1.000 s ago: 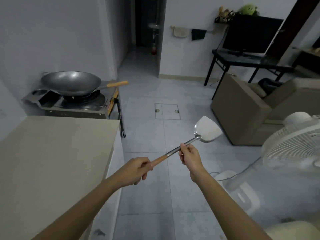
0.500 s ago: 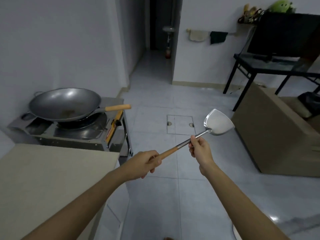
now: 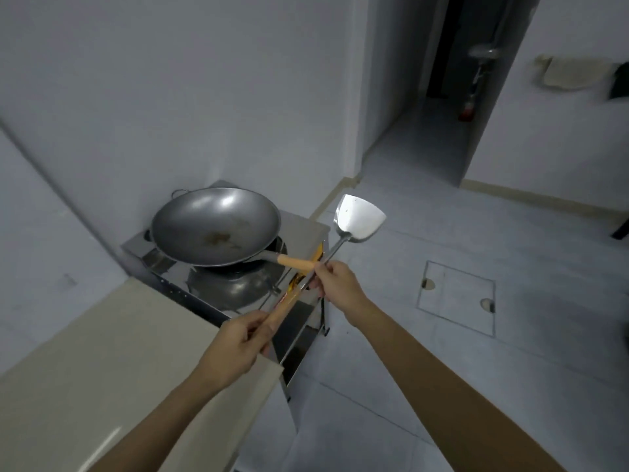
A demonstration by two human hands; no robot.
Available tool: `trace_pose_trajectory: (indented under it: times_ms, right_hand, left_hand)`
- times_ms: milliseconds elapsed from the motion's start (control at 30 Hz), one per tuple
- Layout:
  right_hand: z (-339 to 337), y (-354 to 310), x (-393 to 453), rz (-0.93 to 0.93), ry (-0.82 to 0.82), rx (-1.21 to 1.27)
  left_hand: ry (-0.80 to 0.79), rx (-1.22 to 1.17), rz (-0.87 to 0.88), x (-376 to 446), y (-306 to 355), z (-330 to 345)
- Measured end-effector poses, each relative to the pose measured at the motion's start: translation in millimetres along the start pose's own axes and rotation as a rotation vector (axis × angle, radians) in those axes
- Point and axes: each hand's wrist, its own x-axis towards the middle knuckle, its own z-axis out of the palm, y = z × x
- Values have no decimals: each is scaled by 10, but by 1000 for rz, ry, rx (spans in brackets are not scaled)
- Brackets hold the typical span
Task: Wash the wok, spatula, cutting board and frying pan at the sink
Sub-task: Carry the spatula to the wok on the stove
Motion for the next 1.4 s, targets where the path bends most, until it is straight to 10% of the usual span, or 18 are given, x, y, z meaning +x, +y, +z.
trace_pose_trajectory:
  times_ms: [833, 1100, 1400]
  right_hand:
    - [1766, -217, 2328, -43, -611, -367]
    - [1091, -50, 3369, -210, -224, -663]
    - [958, 423, 3689, 19, -412, -720]
  left_hand:
    - [436, 230, -394, 1245, -720, -854]
    - [518, 241, -573, 1696, -911, -723]
    - [507, 221, -662, 1978, -1001, -560]
